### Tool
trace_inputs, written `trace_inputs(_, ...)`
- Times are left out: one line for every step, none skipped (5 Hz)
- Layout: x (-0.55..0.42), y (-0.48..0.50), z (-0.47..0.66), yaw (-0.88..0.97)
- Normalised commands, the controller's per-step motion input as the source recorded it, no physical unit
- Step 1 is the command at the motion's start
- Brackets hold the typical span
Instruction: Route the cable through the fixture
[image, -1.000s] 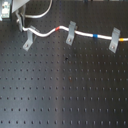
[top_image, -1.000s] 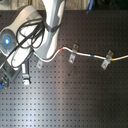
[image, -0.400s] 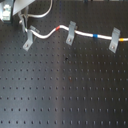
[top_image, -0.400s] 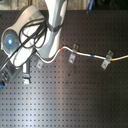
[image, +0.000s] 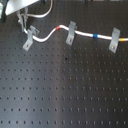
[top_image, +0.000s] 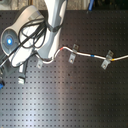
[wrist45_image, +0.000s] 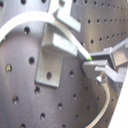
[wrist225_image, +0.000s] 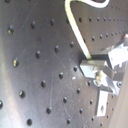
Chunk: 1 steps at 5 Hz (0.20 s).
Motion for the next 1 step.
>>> trace_inputs(0.184,-0.091,-0.05,0.33)
